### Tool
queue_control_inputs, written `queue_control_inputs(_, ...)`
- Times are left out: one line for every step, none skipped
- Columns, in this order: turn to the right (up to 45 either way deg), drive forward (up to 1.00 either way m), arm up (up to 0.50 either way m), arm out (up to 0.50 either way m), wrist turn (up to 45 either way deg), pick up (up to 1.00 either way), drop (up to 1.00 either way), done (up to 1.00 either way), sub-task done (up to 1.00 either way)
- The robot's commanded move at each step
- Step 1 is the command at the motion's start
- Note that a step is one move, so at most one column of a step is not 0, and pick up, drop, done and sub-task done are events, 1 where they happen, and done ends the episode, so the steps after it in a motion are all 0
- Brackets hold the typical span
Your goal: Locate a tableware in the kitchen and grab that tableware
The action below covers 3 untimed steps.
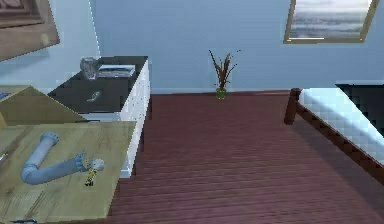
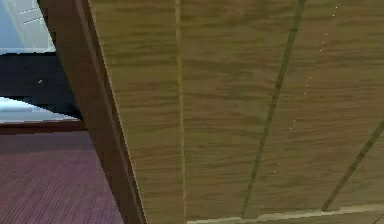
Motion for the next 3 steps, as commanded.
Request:
queue_control_inputs(3.0,0.00,0.00,0.00,0.0,0.00,0.00,0.00,0.00)
queue_control_inputs(0.0,0.20,0.00,0.00,0.0,0.00,0.00,0.00,0.00)
queue_control_inputs(15.0,0.00,0.00,0.00,0.0,0.00,0.00,0.00,0.00)
